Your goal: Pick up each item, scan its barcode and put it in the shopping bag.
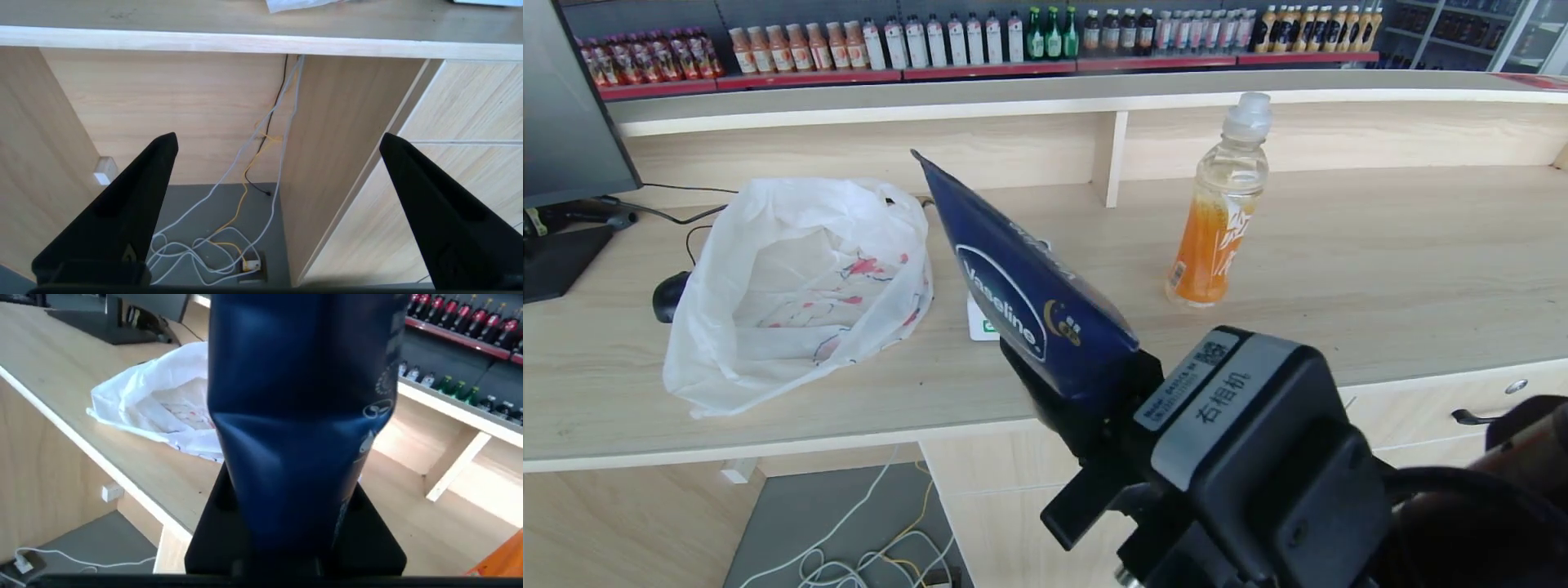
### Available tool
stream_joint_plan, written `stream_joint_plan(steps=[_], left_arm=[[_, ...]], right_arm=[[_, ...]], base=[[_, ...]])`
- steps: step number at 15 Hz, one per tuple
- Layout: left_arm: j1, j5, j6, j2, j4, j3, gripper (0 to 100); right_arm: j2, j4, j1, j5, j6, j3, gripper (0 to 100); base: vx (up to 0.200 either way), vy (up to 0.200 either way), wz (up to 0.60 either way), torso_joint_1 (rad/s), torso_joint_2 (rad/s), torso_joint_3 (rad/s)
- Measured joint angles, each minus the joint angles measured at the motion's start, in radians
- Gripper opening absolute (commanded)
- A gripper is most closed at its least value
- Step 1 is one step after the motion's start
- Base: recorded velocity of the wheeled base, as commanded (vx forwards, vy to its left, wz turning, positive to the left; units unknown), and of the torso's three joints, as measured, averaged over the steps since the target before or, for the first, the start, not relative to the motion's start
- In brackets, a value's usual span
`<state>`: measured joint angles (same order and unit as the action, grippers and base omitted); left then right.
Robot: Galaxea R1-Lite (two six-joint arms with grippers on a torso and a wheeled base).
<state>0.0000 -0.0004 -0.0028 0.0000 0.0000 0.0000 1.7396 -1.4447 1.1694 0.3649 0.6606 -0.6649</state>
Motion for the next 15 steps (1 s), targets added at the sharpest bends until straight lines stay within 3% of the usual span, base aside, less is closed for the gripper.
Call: stream_joint_plan(steps=[4, 8, 15], left_arm=[[0.000, 0.000, 0.000, 0.000, 0.000, 0.000, 100], [0.000, 0.000, 0.000, 0.000, 0.000, 0.000, 100], [0.000, 0.000, 0.000, 0.000, 0.000, 0.000, 100]], right_arm=[[0.000, 0.001, 0.000, -0.077, 0.244, -0.019, 0], [-0.021, 0.004, 0.010, -0.106, 0.334, 0.027, 0], [-0.031, 0.014, 0.013, -0.298, 0.499, 0.129, 0]], base=[[0.000, 0.000, 0.00, 0.000, 0.00, 0.000], [0.000, 0.000, 0.00, 0.000, 0.00, 0.000], [0.000, 0.000, 0.00, 0.000, 0.00, 0.000]])
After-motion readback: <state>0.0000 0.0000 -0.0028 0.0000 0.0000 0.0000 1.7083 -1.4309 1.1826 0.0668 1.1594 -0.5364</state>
